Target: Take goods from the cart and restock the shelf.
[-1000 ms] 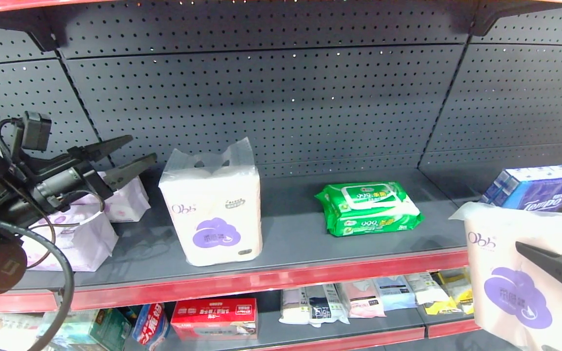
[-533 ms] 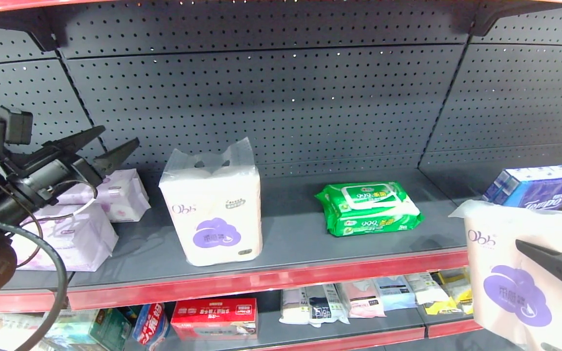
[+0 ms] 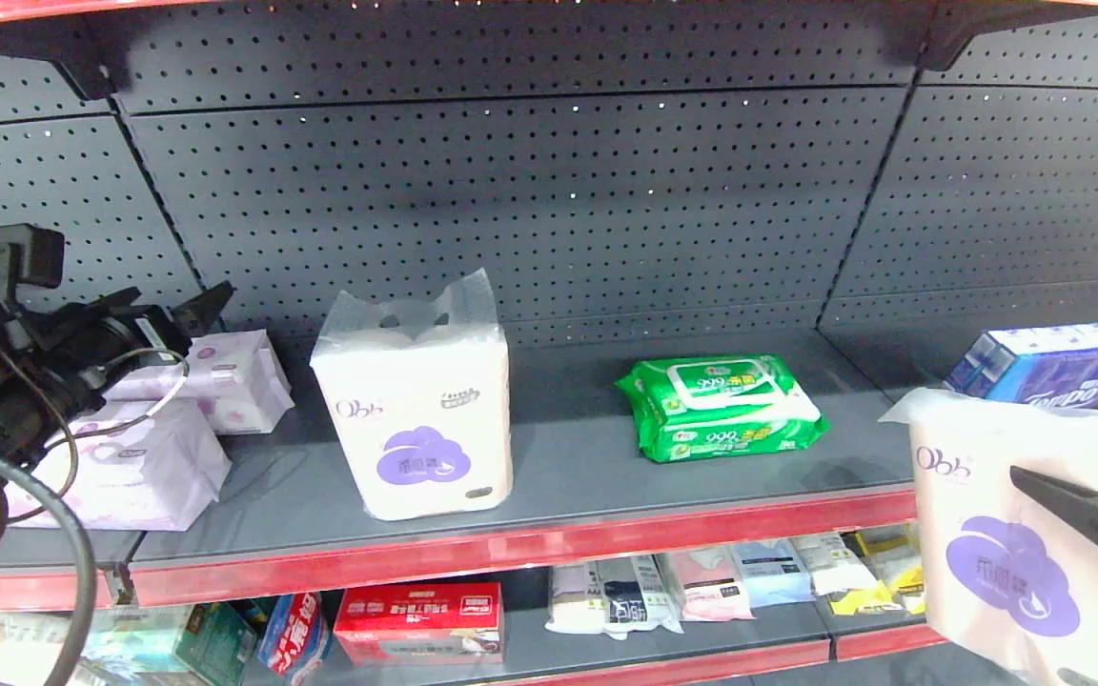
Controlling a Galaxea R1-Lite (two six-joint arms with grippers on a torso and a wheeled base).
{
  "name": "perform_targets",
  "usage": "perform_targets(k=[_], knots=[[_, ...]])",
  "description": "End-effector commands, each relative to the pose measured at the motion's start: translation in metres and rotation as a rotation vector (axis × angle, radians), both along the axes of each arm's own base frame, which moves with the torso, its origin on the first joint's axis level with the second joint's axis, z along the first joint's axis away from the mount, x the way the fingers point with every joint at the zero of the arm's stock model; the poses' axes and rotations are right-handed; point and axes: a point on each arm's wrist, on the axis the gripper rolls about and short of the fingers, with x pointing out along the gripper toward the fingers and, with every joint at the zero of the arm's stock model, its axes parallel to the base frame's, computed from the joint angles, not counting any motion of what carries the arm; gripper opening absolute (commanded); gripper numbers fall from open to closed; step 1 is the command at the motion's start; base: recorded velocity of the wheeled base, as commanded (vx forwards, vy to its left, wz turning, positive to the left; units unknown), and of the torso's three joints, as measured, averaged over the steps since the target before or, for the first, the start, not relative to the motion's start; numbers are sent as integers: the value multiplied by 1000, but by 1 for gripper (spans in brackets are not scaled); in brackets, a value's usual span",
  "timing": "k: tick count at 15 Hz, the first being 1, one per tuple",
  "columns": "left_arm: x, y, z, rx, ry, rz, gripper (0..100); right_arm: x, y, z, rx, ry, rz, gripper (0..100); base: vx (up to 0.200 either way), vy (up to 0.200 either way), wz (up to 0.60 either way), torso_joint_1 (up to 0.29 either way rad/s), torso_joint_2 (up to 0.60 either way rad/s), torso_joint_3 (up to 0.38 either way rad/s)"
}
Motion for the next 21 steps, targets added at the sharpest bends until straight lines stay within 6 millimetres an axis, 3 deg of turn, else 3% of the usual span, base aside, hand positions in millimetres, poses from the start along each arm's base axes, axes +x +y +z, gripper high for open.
perform_targets(k=[1, 2, 4, 10, 11, 14, 17, 19, 21], knots=[[-32, -17, 32, -7, 9, -28, 100, -1, 0, 1, -1, -7, 1, 0, 0, 0, 0, 0, 0, 0], [-32, -17, 32, -7, 9, -28, 100, -1, 0, 1, -1, -7, 1, 0, 0, 0, 0, 0, 0, 0], [-69, -28, 33, -5, 80, -114, 100, -1, 0, 1, 1, -9, 10, 0, 0, 0, 0, 0, 0, 0], [-145, -41, 22, 74, 145, -223, 100, -3, 1, 5, 14, -28, 18, 0, 0, 0, 0, 0, 0, 0], [-169, -45, 23, 76, 126, -288, 100, -5, 1, 6, 12, -36, 18, 0, 0, 0, 0, 0, 0, 0], [-216, -54, 20, 78, 96, -400, 100, -11, 3, 9, 3, -65, 32, 0, 0, 0, 0, 0, 0, 0], [-260, -59, 11, 74, 104, -414, 100, -18, 5, 9, -2, -85, 45, 0, 0, 0, 0, 0, 0, 0], [-284, -62, 0, 72, 115, -401, 100, -22, 4, 11, -22, -106, 43, 0, 0, 0, 0, 0, 0, 0], [-295, -64, -8, 70, 131, -400, 100, -25, 4, 11, -24, -116, 34, 0, 0, 0, 0, 0, 0, 0]])
